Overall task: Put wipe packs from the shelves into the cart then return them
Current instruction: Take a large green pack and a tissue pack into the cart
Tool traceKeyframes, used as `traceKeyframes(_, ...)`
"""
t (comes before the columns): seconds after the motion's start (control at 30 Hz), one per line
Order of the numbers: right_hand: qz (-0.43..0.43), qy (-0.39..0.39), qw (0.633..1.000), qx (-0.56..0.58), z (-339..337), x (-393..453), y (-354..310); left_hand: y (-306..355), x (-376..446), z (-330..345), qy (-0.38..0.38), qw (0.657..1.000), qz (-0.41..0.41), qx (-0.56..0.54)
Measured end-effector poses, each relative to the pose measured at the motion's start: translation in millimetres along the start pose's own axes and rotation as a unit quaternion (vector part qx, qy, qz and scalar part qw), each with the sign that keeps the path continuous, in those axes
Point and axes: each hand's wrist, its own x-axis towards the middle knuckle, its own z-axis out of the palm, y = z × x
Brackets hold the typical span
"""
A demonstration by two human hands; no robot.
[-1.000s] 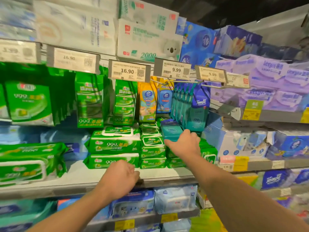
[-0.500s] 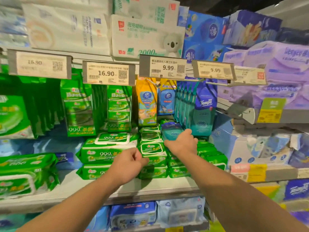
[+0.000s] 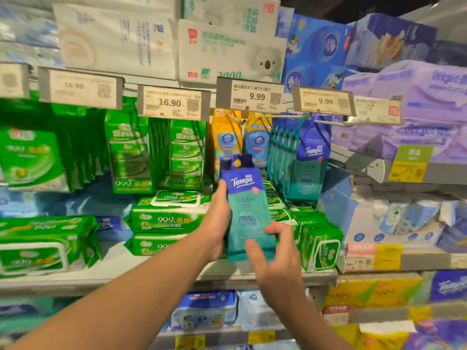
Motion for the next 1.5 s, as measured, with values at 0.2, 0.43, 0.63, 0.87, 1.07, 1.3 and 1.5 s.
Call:
traceKeyframes(0.2,0.213,-0.095,0.948,0.216,-5,30,-10,-26,-23,-18,-0.019,0.999,0.001,-0.042)
traceKeyframes(0.43,0.189,-0.168,0.952,0.170,31,11,-16,-37,-56,-56,0.017,0.999,0.024,0.020)
traceKeyframes(0.63,0.257,-0.215,0.902,0.271,78,-24,-43,-35,-94,-115,0.086,0.992,0.030,0.092)
traceKeyframes(0.87,0.240,-0.202,0.917,0.248,146,-72,-91,-22,-148,-189,0.084,0.987,0.056,0.123)
traceKeyframes(1.07,0.250,-0.245,0.880,0.322,181,-105,-116,-16,-170,-278,0.182,0.948,0.110,0.236)
traceKeyframes(1.3,0.290,-0.237,0.859,0.350,176,-116,-118,-5,-141,-400,0.374,0.891,0.102,0.234)
traceKeyframes(1.5,0.269,-0.164,0.890,0.330,160,-95,-108,-4,-107,-418,0.428,0.845,0.075,0.311)
